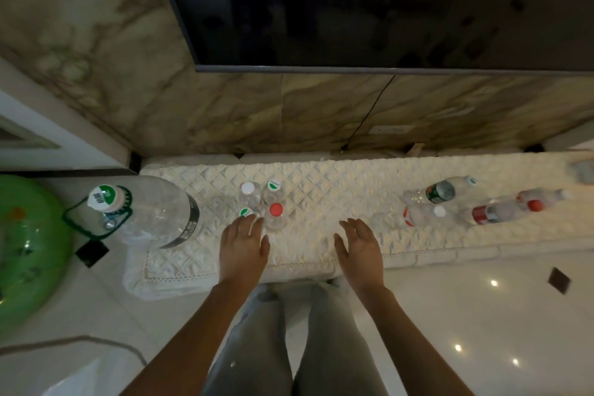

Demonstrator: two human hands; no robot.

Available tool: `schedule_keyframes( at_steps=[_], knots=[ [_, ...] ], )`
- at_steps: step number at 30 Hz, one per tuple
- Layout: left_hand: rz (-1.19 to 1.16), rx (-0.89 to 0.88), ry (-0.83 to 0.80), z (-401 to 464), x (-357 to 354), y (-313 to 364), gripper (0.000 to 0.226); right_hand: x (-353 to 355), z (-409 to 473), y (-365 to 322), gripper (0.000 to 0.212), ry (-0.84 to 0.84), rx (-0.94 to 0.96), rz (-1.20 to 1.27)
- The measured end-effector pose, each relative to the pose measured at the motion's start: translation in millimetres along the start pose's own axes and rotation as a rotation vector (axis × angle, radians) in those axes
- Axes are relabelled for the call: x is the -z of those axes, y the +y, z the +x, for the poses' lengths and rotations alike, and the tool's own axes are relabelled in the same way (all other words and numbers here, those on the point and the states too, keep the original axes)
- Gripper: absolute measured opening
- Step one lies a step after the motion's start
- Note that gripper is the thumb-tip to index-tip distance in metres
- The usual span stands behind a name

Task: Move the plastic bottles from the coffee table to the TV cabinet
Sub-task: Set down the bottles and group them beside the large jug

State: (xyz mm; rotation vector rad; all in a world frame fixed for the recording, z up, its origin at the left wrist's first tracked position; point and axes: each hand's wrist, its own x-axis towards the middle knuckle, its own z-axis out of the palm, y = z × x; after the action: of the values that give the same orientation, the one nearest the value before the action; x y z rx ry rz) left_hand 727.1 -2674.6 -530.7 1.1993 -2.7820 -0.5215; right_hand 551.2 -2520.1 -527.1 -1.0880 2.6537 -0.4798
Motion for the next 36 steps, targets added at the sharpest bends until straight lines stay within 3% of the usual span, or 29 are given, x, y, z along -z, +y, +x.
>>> schedule_keyframes(
  at_steps=[8, 24, 31, 36],
  knots=[
    [0.007, -0.077, 0.045, 25.1, -4.4, 103.6, 0.038, 52.1, 16.7, 77.7, 0.048, 0.059, 0.001, -0.03],
    [0.021, -0.127, 0.027, 77.6, -94.1, 350.2, 0.05, 152.9, 93.3, 294.8, 0.034, 0.164, 0.102, -0.028],
    [0.042, -0.152, -0.017, 100.8, -150.6, 387.5, 0.057, 138.2, 125.7, 362.4, 0.042, 0.091, 0.039, -0.071],
    [0.034, -0.062, -0.08, 105.1, -198.0, 376.7, 0.082, 101.5, 142.7, 386.2, 0.063, -0.036, 0.006, -0.033]
  ],
)
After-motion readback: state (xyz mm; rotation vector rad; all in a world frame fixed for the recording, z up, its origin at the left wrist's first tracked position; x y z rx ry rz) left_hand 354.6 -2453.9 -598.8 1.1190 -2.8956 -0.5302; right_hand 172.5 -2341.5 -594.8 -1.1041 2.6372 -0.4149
